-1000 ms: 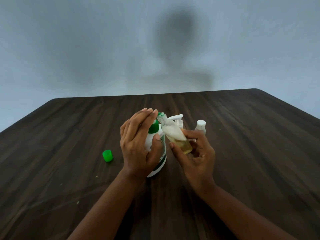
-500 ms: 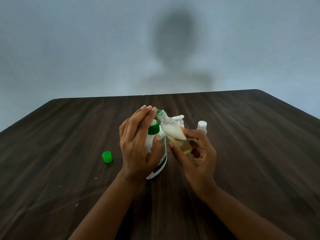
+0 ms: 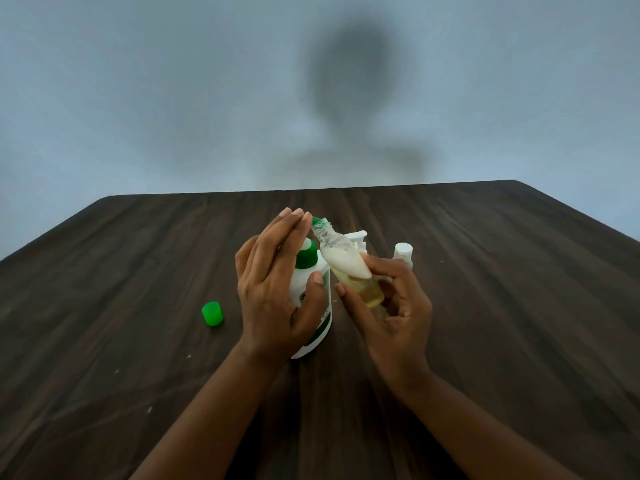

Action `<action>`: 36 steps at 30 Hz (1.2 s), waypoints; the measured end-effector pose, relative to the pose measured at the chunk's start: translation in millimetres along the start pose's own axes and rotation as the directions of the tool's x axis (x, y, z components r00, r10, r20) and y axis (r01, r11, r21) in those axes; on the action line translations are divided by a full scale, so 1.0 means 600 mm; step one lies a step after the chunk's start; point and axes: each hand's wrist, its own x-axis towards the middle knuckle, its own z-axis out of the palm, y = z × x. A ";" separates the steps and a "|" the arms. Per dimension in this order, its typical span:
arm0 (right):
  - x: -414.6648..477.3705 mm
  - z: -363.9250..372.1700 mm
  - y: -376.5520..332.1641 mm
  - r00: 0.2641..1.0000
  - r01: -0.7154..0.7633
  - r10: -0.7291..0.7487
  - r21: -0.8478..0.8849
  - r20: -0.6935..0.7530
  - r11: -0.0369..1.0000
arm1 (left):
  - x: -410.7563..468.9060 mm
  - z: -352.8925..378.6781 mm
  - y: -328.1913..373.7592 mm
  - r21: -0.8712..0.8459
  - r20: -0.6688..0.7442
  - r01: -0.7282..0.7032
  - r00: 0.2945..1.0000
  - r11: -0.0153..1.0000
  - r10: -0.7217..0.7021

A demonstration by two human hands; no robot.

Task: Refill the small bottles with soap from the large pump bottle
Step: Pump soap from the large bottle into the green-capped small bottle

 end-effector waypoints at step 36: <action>-0.004 0.005 -0.006 0.997 -0.080 0.080 0.082 0.005 0.993 | 0.004 0.003 0.008 0.022 -0.037 0.032 0.999 0.999 -0.031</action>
